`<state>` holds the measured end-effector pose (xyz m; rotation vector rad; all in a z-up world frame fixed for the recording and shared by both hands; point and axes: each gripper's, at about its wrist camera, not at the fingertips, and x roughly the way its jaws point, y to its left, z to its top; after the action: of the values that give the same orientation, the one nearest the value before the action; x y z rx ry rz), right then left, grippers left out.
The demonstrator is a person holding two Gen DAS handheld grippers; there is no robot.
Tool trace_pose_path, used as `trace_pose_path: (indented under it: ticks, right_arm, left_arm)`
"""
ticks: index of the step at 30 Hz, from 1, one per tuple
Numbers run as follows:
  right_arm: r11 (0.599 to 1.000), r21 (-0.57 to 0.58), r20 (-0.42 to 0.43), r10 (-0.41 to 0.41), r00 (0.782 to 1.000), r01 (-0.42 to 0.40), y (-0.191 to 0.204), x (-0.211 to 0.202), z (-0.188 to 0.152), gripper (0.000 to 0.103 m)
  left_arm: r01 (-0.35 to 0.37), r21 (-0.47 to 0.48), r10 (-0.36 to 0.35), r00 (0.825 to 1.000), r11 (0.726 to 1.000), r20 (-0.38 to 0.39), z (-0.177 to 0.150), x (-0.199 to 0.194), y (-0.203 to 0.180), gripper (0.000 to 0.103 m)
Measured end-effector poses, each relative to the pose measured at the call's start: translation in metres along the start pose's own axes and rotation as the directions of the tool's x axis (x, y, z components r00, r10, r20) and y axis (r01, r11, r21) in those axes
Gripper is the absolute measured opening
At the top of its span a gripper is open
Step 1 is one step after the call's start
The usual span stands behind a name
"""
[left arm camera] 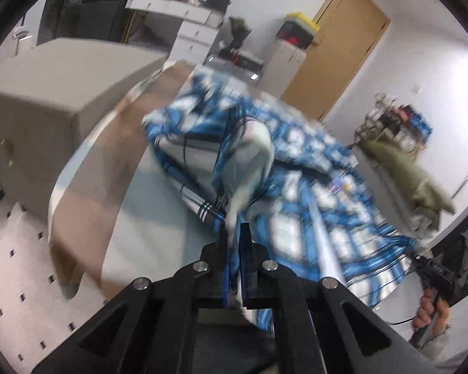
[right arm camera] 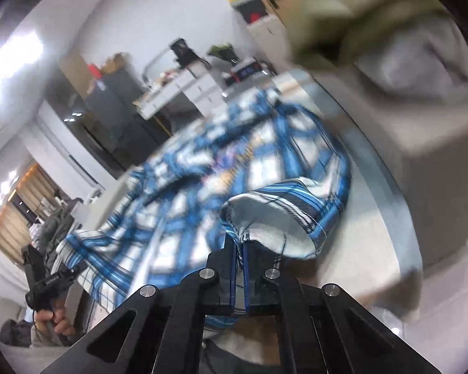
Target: Fold large clothes
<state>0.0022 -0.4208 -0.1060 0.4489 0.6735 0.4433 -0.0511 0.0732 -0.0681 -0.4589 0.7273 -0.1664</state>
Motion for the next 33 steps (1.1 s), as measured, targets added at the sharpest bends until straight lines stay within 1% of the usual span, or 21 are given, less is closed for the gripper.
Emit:
trace_pose_path:
  ticks: [2, 4, 7, 9, 12, 14, 15, 16, 19, 20, 21, 23, 25, 27, 28, 29, 30, 31, 32, 33]
  right_arm:
    - [0.999, -0.035, 0.018, 0.0, 1.0, 0.001, 0.015, 0.001, 0.017, 0.003]
    - [0.998, -0.059, 0.033, -0.005, 0.999, 0.007, 0.03, 0.009, 0.037, 0.003]
    - [0.997, -0.066, 0.05, -0.027, 0.998, 0.03, 0.042, 0.024, 0.064, 0.003]
    - [0.997, -0.056, 0.055, -0.041, 0.998, 0.044, 0.049, 0.038, 0.084, 0.003]
    - [0.995, -0.043, 0.083, -0.081, 0.993, 0.085, 0.055, 0.057, 0.113, 0.003]
    - [0.992, -0.023, 0.102, -0.117, 0.988, 0.12, 0.053, 0.067, 0.132, 0.003]
    - [0.991, -0.006, 0.11, -0.131, 0.985, 0.133, 0.051, 0.074, 0.145, 0.003]
    - [0.987, 0.013, 0.122, -0.157, 0.98, 0.157, 0.05, 0.081, 0.157, 0.003]
    - [0.982, 0.056, 0.145, -0.187, 0.972, 0.181, 0.045, 0.099, 0.189, 0.003]
    - [0.977, 0.073, 0.156, -0.209, 0.965, 0.199, 0.044, 0.109, 0.204, 0.003]
    - [0.975, 0.082, 0.154, -0.216, 0.964, 0.206, 0.043, 0.116, 0.212, 0.003]
    - [0.967, 0.097, 0.16, -0.25, 0.955, 0.237, 0.042, 0.136, 0.232, 0.003]
    - [0.952, 0.101, 0.155, -0.303, 0.94, 0.29, 0.038, 0.164, 0.253, 0.004]
    - [0.931, 0.119, 0.159, -0.362, 0.919, 0.346, 0.031, 0.19, 0.266, 0.009]
    - [0.924, 0.137, 0.152, -0.377, 0.914, 0.358, 0.025, 0.205, 0.271, 0.022]
    - [0.921, 0.133, 0.134, -0.383, 0.914, 0.366, 0.019, 0.219, 0.275, 0.039]
    - [0.918, 0.12, 0.104, -0.39, 0.915, 0.377, 0.016, 0.23, 0.275, 0.072]
    - [0.916, 0.106, 0.073, -0.396, 0.915, 0.388, 0.014, 0.238, 0.271, 0.073]
    - [0.919, 0.088, 0.052, -0.39, 0.92, 0.384, 0.014, 0.24, 0.267, 0.073]
    - [0.928, 0.054, 0.037, -0.37, 0.928, 0.368, 0.017, 0.238, 0.257, 0.073]
  left_arm:
    - [0.018, 0.017, -0.019, 0.999, 1.0, 0.048, 0.017, -0.004, -0.013, 0.0]
    - [0.053, 0.033, -0.056, 0.994, 0.998, 0.093, 0.033, -0.002, -0.023, 0.0]
    - [0.093, 0.05, -0.099, 0.986, 0.994, 0.135, 0.061, 0.006, -0.038, 0.0]
    - [0.107, 0.054, -0.114, 0.98, 0.993, 0.161, 0.082, 0.015, -0.045, 0.0]
    - [0.104, 0.06, -0.114, 0.972, 0.993, 0.207, 0.116, 0.027, -0.049, 0.0]
    - [0.094, 0.042, -0.101, 0.968, 0.995, 0.23, 0.14, 0.036, -0.043, 0.0]
    - [0.087, 0.033, -0.092, 0.967, 0.996, 0.237, 0.144, 0.04, -0.04, 0.0]
    - [0.078, 0.006, -0.077, 0.966, 0.997, 0.247, 0.161, 0.048, -0.033, 0.0]
    - [0.056, -0.059, -0.04, 0.968, 0.997, 0.247, 0.194, 0.069, -0.017, 0.0]
    - [0.05, -0.077, -0.03, 0.969, 0.996, 0.245, 0.204, 0.077, -0.011, 0.0]
    - [0.033, -0.098, -0.009, 0.97, 0.995, 0.243, 0.212, 0.086, -0.006, 0.0]
    - [-0.001, -0.133, 0.031, 0.973, 0.991, 0.23, 0.228, 0.105, 0.003, 0.0]
    - [-0.06, -0.156, 0.094, 0.971, 0.986, 0.22, 0.241, 0.125, 0.008, 0.0]
    - [-0.141, -0.158, 0.172, 0.964, 0.977, 0.204, 0.25, 0.146, 0.014, 0.0]
    - [-0.185, -0.157, 0.213, 0.96, 0.97, 0.184, 0.252, 0.157, 0.017, 0.0]
    - [-0.223, -0.151, 0.245, 0.957, 0.963, 0.154, 0.251, 0.168, 0.021, 0.002]
    - [-0.261, -0.147, 0.279, 0.952, 0.954, 0.122, 0.249, 0.175, 0.025, 0.014]
    - [-0.343, -0.148, 0.356, 0.931, 0.928, 0.077, 0.245, 0.182, 0.029, 0.038]
    - [-0.38, -0.153, 0.393, 0.918, 0.912, 0.059, 0.238, 0.181, 0.033, 0.048]
    - [-0.37, -0.154, 0.385, 0.92, 0.916, 0.074, 0.229, 0.173, 0.034, 0.054]
